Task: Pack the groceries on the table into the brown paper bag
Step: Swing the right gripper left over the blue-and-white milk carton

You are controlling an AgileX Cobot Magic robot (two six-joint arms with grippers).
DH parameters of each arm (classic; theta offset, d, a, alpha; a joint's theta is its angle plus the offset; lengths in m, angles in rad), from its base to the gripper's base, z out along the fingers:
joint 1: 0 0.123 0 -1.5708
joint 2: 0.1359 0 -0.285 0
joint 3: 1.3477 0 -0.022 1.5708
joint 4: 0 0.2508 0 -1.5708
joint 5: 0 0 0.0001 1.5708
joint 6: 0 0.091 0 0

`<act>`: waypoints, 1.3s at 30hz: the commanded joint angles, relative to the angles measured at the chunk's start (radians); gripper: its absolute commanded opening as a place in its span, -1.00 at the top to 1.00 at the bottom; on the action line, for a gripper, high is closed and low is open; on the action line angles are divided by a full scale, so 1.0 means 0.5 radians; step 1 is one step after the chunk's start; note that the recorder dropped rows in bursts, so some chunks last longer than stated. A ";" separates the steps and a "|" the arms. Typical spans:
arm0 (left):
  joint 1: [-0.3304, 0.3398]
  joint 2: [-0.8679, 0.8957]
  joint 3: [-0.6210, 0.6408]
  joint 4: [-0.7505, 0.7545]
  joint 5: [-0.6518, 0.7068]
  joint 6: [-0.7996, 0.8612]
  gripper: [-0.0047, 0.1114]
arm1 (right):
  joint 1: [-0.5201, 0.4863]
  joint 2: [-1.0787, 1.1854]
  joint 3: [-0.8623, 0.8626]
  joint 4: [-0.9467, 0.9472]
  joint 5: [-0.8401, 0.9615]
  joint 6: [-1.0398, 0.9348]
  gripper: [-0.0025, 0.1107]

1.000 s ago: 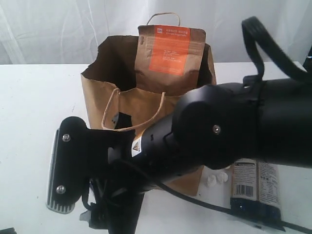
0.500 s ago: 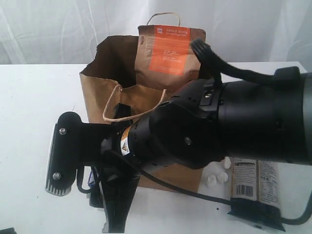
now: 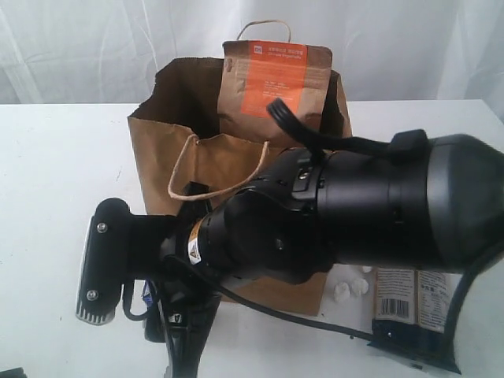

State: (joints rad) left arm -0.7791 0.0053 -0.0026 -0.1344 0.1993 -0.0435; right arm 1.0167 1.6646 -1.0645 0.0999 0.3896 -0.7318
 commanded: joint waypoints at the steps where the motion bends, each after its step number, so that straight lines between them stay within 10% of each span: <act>1: 0.000 -0.011 0.005 -0.014 0.009 0.000 0.92 | -0.003 0.031 -0.037 -0.021 -0.036 0.007 -0.14; 39: 0.000 -0.011 0.005 -0.014 0.009 0.000 0.92 | 0.064 0.000 -0.042 0.133 0.309 0.043 -0.14</act>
State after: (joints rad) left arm -0.7791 0.0053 -0.0026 -0.1344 0.1993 -0.0435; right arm 1.0271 1.6908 -1.0860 0.1416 0.4904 -0.7265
